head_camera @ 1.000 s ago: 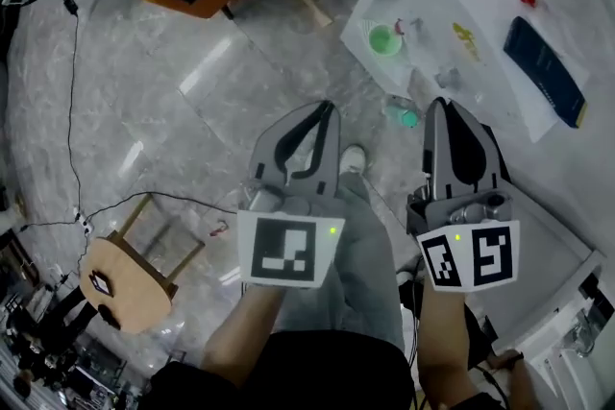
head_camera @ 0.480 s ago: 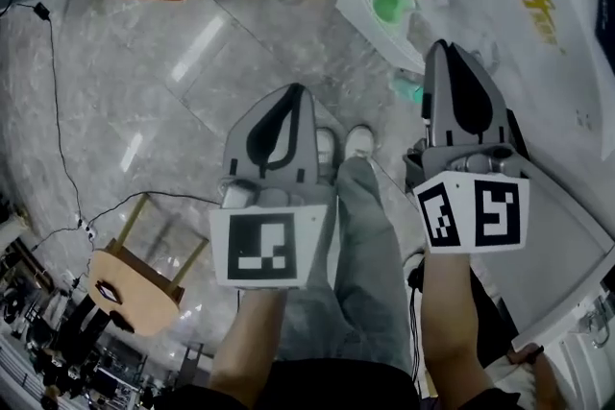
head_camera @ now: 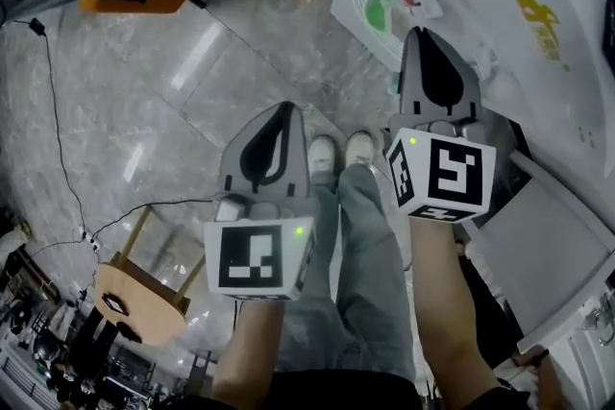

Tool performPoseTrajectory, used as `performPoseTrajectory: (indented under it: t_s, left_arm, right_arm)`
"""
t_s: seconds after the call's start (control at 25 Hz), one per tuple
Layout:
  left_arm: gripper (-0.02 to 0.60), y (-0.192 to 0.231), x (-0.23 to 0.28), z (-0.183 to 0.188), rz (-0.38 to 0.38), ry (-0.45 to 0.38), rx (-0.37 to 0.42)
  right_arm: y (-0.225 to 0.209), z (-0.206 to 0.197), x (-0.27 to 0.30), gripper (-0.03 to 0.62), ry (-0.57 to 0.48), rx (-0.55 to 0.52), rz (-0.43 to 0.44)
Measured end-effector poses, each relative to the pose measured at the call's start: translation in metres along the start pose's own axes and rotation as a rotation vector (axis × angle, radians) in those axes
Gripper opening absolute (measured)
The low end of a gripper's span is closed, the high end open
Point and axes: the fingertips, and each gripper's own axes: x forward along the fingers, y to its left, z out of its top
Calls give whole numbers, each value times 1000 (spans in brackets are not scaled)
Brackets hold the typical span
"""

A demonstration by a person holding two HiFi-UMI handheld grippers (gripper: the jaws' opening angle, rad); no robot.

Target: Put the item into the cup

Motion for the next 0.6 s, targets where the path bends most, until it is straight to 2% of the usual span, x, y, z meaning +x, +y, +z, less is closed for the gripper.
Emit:
performPoseTrajectory:
  t_s: [0.28, 0.6]
  left_arm:
    - [14, 13, 2, -17, 19, 16, 28]
    - [14, 22, -1, -32, 37, 27, 8]
  right_arm:
    - [6, -25, 23, 11, 12, -50, -18]
    - [0, -47, 46, 11, 61, -147, -37]
